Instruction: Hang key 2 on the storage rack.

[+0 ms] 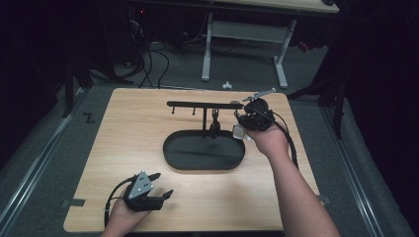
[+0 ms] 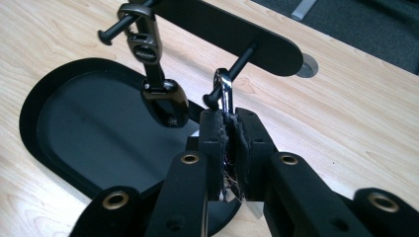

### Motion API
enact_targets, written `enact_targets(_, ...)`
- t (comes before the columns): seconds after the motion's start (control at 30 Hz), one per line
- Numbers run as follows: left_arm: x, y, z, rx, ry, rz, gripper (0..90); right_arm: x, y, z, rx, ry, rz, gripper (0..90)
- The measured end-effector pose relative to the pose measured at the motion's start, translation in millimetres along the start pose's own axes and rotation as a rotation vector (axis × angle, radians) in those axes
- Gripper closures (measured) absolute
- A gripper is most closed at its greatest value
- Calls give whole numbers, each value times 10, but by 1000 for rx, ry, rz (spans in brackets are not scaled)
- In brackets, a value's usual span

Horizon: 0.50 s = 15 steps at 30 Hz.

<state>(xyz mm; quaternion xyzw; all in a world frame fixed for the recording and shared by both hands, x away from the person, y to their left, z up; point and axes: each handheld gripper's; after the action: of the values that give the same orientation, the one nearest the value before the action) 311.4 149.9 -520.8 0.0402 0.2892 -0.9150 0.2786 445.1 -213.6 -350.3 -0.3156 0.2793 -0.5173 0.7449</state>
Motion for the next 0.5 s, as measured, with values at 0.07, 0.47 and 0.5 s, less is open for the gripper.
enact_targets(0.07,2,2,-2,0,1,0,270,9,28,-7,5,4,-3,825)
enact_targets(0.47,6,8,-2,-4,2,-3,271,55,181,-92,0,23,-53,742)
enact_targets(0.5,8,8,-1,-5,4,-5,271,54,188,-112,-1,24,-53,732)
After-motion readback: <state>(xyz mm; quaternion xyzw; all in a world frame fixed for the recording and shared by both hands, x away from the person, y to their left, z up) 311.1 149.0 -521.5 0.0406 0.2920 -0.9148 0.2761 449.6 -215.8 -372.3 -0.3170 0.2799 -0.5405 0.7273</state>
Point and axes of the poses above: each handheld gripper's, and its own axes: y roughly forward along the jaws, z roughly out of its top, x roughly to its right, and after that the axes turned 13 degrees about y, right-handed
